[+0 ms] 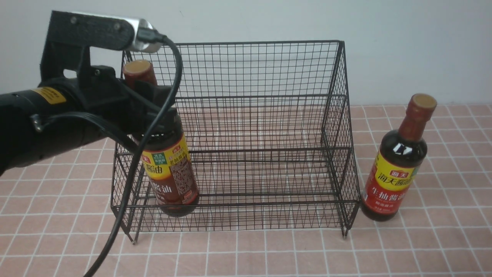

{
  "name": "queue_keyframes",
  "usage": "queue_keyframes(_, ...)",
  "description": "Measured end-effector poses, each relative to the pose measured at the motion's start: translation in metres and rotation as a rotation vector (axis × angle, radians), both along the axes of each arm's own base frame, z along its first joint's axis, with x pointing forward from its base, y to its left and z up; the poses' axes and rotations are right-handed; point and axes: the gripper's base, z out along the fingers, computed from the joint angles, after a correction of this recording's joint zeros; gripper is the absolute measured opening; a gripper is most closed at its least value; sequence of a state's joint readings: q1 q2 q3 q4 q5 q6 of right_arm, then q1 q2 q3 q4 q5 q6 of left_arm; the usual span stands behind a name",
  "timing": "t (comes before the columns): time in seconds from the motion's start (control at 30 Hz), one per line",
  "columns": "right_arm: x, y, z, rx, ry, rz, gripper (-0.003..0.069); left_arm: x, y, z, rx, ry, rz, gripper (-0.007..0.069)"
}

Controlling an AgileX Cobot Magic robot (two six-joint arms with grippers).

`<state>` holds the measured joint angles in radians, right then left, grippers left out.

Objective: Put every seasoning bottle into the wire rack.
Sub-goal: Use the left arm to put the condiment bottle back on the shelf, then use the right arm to grab the condiment bottle closest to it

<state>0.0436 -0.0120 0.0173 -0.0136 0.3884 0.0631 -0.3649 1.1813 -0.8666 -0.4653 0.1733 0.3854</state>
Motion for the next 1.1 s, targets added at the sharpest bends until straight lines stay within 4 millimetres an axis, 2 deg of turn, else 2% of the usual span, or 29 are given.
queue_keyframes(0.37, 0.0, 0.0, 0.0, 0.0, 0.0, 0.0, -0.0013, 0.009, -0.006, -0.02, 0.048, 0.095, -0.029, 0.0262)
queue_keyframes(0.43, 0.0, 0.0, 0.0, 0.0, 0.0, 0.0, -0.0013, 0.01, -0.006, -0.019, 0.03, 0.098, -0.021, 0.03)
queue_keyframes(0.53, 0.0, 0.0, 0.0, 0.0, 0.0, 0.0, -0.0013, 0.008, -0.005, -0.013, 0.018, 0.078, -0.016, 0.0414)
queue_keyframes(0.6, 0.0, 0.0, 0.0, 0.0, 0.0, 0.0, -0.0013, 0.004, -0.004, -0.009, 0.02, 0.065, -0.024, 0.0464)
queue_keyframes(0.73, 0.0, 0.0, 0.0, 0.0, 0.0, 0.0, -0.0013, -0.014, 0.0, 0.007, 0.019, 0.042, -0.059, 0.0487)
queue_keyframes(0.83, 0.0, 0.0, 0.0, 0.0, 0.0, 0.0, -0.0013, -0.043, 0.008, 0.028, 0.009, 0.006, -0.101, 0.0439)
queue_keyframes(0.9, 0.0, 0.0, 0.0, 0.0, 0.0, 0.0, -0.0013, -0.066, 0.014, 0.041, 0.003, -0.027, -0.131, 0.0363)
queue_keyframes(0.93, 0.0, 0.0, 0.0, 0.0, 0.0, 0.0, -0.0013, -0.069, 0.014, 0.042, 0.005, -0.022, -0.138, 0.0342)
queue_keyframes(0.97, 0.0, 0.0, 0.0, 0.0, 0.0, 0.0, -0.0013, -0.078, 0.017, 0.046, 0.004, -0.028, -0.151, 0.03)
queue_keyframes(1.0, 0.0, 0.0, 0.0, 0.0, 0.0, 0.0, -0.0013, -0.101, 0.023, 0.055, -0.004, -0.049, -0.178, 0.0187)
queue_keyframes(1.03, 0.0, 0.0, 0.0, 0.0, 0.0, 0.0, -0.0013, -0.103, 0.023, 0.055, -0.004, -0.045, -0.184, 0.016)
queue_keyframes(1.1, 0.0, 0.0, 0.0, 0.0, 0.0, 0.0, -0.0013, -0.127, 0.031, 0.064, -0.029, -0.081, -0.197, 0.0055)
